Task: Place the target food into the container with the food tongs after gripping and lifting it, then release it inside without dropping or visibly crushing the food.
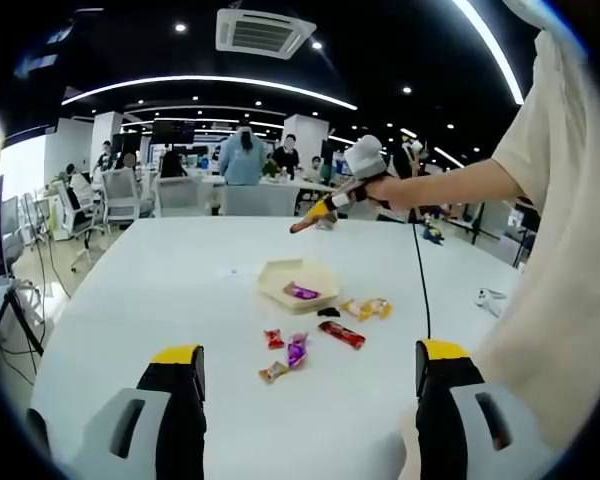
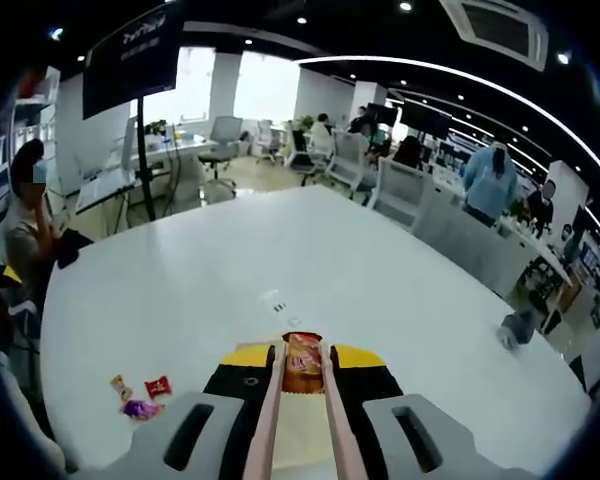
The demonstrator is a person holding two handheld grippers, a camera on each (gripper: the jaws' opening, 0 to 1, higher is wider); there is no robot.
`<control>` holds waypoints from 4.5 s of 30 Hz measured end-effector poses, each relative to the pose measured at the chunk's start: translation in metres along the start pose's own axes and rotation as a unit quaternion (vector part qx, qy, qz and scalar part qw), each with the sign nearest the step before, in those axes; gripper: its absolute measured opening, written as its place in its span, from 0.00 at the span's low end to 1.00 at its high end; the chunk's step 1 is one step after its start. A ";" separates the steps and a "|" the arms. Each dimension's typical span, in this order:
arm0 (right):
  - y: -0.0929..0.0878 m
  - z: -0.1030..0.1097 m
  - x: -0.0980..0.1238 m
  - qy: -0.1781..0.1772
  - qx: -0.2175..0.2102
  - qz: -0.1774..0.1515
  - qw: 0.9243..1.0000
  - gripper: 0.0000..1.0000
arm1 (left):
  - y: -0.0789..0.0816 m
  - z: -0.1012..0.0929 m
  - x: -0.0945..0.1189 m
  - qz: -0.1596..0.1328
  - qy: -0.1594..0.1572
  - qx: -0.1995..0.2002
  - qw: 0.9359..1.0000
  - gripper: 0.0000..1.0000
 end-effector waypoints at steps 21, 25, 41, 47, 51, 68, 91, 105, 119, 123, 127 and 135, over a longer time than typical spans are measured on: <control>0.003 -0.005 0.003 -0.003 -0.015 -0.016 1.000 0.23 | 0.002 -0.002 -0.003 0.000 -0.003 -0.003 1.000 0.86; -0.001 -0.004 0.004 -0.002 -0.016 -0.015 1.000 0.23 | 0.001 -0.003 -0.003 0.001 -0.003 -0.002 1.000 0.86; -0.024 0.002 0.017 0.001 -0.031 -0.006 1.000 0.23 | 0.001 -0.009 -0.006 0.000 -0.011 -0.003 1.000 0.85; -0.045 0.012 0.021 0.004 -0.040 0.007 0.999 0.23 | 0.001 -0.009 -0.005 -0.001 -0.013 -0.004 1.000 0.85; -0.061 0.021 0.024 0.009 -0.046 0.019 0.999 0.23 | 0.001 -0.009 -0.005 -0.002 -0.010 -0.005 1.000 0.86; -0.122 0.065 0.035 0.026 -0.077 0.066 0.995 0.23 | 0.002 -0.010 0.000 -0.007 -0.012 -0.007 1.000 0.86; -0.183 0.106 0.023 0.050 -0.081 0.124 0.988 0.23 | -0.004 -0.012 0.004 0.000 -0.009 -0.001 1.000 0.85; -0.199 0.112 0.021 0.041 -0.074 0.143 0.986 0.24 | -0.005 -0.011 0.004 0.003 -0.008 0.001 1.000 0.85; -0.209 0.108 0.015 0.014 -0.080 0.145 0.986 0.24 | -0.006 -0.011 0.004 0.007 -0.007 0.002 1.000 0.85; -0.214 0.108 0.014 0.011 -0.088 0.149 0.985 0.24 | -0.005 -0.014 0.003 0.007 -0.011 0.002 1.000 0.85; -0.218 0.109 0.013 0.012 -0.094 0.154 0.984 0.24 | -0.006 -0.015 0.002 0.009 -0.013 0.002 1.000 0.85; -0.218 0.109 0.009 0.010 -0.088 0.155 0.984 0.24 | -0.006 -0.013 0.002 0.009 -0.012 0.005 1.000 0.85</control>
Point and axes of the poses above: the point that each gripper's makers call its tool centre point, and the gripper's own axes: x roughly backward along the fingers, z roughly to its left, y roughly out of its top, the point moved 2 cm from there along x, roughly backward along the fingers, and after that the axes turned 10 degrees about -x, right-handed, at the moved point
